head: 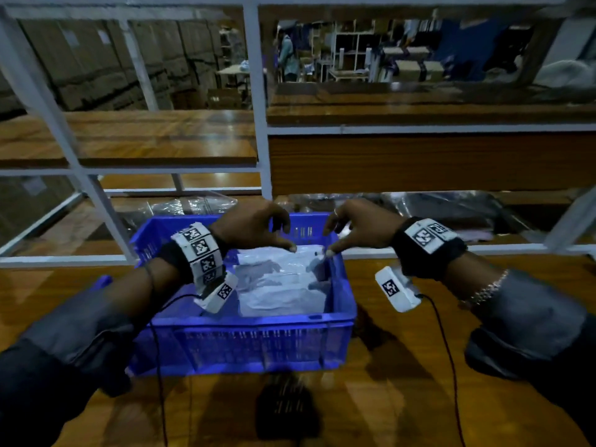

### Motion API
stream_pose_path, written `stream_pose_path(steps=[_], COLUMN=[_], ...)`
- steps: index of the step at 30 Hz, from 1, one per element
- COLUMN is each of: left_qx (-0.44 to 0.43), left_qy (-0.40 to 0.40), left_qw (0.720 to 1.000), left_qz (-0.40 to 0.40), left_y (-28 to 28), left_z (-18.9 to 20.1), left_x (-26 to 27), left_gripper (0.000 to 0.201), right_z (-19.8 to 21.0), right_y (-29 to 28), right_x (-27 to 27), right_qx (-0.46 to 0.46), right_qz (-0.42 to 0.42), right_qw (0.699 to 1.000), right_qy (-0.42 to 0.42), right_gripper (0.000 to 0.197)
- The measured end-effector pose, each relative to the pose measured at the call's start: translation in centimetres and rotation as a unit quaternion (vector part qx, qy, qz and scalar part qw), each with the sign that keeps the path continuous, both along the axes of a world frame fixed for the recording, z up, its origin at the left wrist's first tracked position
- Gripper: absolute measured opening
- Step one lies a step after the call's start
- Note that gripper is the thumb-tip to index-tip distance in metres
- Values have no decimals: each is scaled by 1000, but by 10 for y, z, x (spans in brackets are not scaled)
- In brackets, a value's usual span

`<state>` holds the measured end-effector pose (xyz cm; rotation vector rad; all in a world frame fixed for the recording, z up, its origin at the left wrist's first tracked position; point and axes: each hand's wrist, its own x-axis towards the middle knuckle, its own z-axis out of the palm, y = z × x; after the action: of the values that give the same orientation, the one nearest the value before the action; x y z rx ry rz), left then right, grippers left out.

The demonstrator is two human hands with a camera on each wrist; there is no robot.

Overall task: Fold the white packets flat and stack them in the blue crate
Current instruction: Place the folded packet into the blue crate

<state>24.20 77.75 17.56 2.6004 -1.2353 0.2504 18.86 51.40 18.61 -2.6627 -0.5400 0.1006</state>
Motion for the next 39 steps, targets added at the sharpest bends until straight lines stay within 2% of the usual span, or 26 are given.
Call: stream_pose_path(steps=[3, 6, 10, 15, 18, 23, 25, 28, 32, 35, 39], left_qx=[-104, -158, -201, -226, -245, -263, -243, -217, -174, -150, -130], left_qy=[25, 86, 186, 252, 312, 418, 451, 480, 490, 503, 515], left_qw=[994, 980, 956, 934, 911, 862, 850, 837, 837, 831, 821], left_qz=[-37, -81, -103, -110, -118, -118, -123, -149, -169, -186, -210], left_y=[-23, -60, -130, -230, -291, -393, -430, -481, -535, -569, -611], left_z=[17, 15, -12, -50, -67, -91, -99, -108, -112, -121, -131], left_x=[-39, -80, -123, -177, -218, -268, -281, -292, -296, -290, -269], left_gripper=[45, 37, 29, 35, 40, 45, 48, 52, 57, 63, 44], right_z=[0, -15, -53, -101, -130, -175, -187, -191, -189, -185, -179], right_y=[-34, -76, -142, -239, -297, -382, -407, -440, -475, -495, -520], right_x=[-39, -77, -131, -223, -290, -386, -415, -441, -454, -456, -447], right_qx=[79, 149, 227, 291, 360, 504, 529, 540, 552, 540, 505], right_qz=[-4, -28, -97, -186, -249, -351, -380, -405, -445, -465, -504], right_qw=[997, 988, 969, 938, 899, 790, 759, 737, 705, 701, 698], right_qy=[5, 21, 22, 27, 3, 6, 5, 4, -31, -37, -53], right_gripper=[35, 31, 30, 26, 31, 46, 52, 47, 38, 33, 30])
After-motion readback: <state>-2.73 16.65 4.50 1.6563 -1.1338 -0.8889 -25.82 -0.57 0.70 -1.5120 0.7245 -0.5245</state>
